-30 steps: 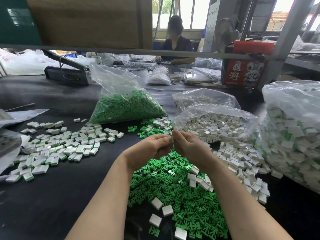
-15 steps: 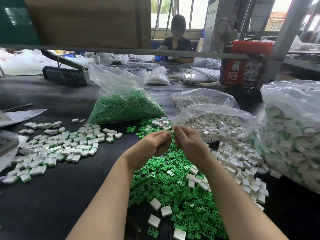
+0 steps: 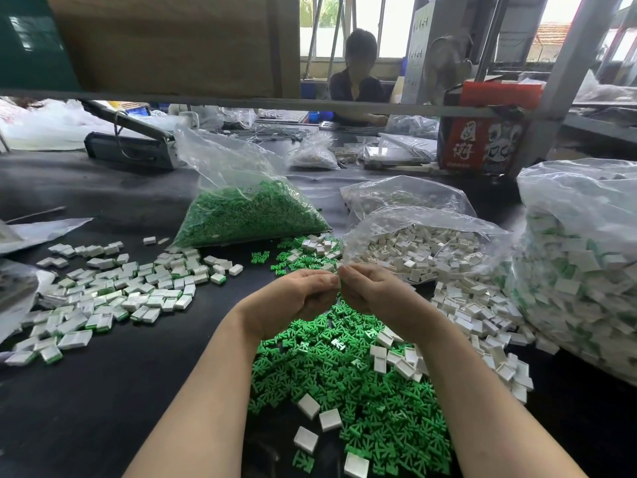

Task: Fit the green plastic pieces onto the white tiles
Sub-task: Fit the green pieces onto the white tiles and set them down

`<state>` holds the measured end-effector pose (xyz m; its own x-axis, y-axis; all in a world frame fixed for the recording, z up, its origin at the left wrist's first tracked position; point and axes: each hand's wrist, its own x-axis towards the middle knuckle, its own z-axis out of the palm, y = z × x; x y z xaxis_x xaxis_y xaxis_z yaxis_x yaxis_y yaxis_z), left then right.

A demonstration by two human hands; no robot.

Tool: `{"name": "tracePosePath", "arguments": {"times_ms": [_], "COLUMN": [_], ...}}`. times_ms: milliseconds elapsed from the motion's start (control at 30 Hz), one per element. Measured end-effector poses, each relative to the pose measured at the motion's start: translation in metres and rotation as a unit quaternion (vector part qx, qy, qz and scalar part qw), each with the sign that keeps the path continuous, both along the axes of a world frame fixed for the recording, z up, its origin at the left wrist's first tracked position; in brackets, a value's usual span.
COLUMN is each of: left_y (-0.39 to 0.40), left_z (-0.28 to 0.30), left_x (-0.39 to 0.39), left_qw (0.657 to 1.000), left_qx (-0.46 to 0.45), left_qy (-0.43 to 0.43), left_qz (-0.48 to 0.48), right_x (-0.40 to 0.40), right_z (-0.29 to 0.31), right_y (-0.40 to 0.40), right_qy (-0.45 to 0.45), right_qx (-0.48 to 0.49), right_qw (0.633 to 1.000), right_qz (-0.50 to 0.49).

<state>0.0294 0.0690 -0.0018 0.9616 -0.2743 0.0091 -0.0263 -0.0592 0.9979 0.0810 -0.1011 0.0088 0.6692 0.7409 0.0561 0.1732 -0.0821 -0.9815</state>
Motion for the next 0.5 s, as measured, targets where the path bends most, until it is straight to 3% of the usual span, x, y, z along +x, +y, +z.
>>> {"name": "tracePosePath", "arguments": {"times_ms": [133, 233, 367, 500], "left_y": [0.0, -0.006, -0.019, -0.024], "left_z": [0.001, 0.001, 0.001, 0.0], "left_x": [0.0, 0.002, 0.007, 0.008], "left_qw": [1.0, 0.997, 0.991, 0.986], "left_qx": [0.021, 0.005, -0.022, -0.073], "left_qy": [-0.011, -0.024, -0.047, -0.044], "left_qz": [0.009, 0.069, 0.125, 0.145], "right_x": [0.0, 0.0, 0.001, -0.004], "right_z": [-0.003, -0.008, -0.015, -0.022], "right_y": [0.003, 0.015, 0.025, 0.028], "right_qy": [-0.022, -0.064, -0.23, -0.279], "right_qx": [-0.021, 0.006, -0.006, 0.021], "right_qw": [0.999, 0.989, 0.938, 0.913], "right_qz": [-0.024, -0.13, -0.26, -0.297]}}
